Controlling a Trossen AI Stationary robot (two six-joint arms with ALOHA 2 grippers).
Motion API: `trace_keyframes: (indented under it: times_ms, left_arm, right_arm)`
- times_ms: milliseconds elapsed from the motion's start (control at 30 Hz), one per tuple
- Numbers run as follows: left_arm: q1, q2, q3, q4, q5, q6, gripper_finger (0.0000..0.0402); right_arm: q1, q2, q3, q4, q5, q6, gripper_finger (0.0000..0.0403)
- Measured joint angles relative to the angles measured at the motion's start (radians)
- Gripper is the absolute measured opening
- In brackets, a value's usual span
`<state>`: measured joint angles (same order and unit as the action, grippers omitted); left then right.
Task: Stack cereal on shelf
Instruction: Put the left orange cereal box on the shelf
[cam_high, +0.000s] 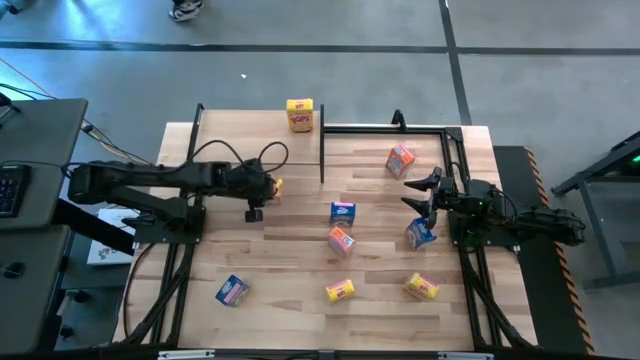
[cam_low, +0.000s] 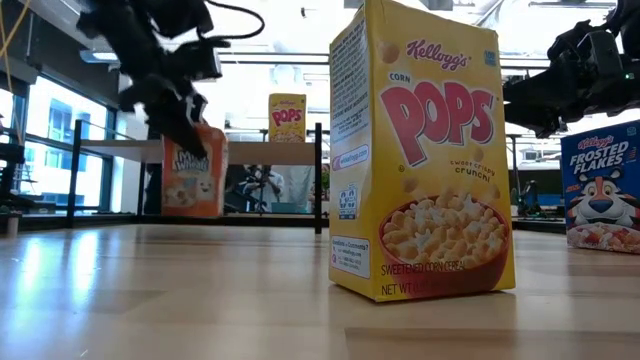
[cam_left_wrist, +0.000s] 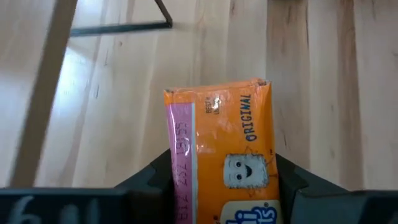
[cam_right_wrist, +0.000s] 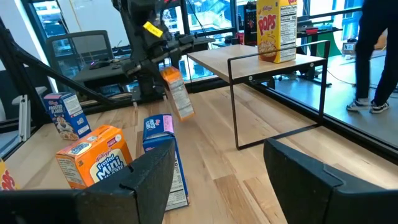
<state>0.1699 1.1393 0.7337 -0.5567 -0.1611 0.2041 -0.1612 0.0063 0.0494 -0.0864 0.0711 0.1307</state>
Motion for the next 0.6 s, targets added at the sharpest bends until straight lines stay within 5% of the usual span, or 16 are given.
trace_keyframes:
  times_ms: [600]
  left_arm:
    - [0.074,-0.006,0.503,-0.374,-0.007,0.187,0.0140]
  right_arm:
    - [0.000,0.000,0.000,0.000,0.000,0.000,0.0238]
